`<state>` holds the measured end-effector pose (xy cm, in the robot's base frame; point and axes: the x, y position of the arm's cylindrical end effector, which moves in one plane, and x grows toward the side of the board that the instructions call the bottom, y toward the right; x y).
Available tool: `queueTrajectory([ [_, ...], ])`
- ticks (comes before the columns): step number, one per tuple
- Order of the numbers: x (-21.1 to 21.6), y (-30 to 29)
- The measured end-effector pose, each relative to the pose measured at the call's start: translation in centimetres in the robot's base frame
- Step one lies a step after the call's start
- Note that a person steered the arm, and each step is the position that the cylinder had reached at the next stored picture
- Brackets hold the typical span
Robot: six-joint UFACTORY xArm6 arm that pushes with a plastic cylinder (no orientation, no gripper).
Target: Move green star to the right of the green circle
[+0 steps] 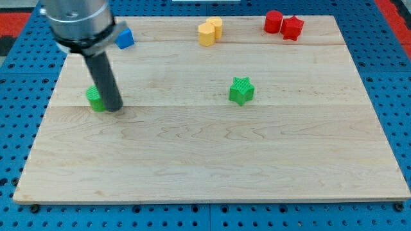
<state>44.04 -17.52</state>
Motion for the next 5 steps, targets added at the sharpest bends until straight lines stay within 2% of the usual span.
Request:
queueTrajectory([
  [1,-1.7,2.9],
  [2,-6.6,13.0],
  [3,-8.9,22.1],
  [4,-9.5,29.5],
  [5,-3.8,31.3],
])
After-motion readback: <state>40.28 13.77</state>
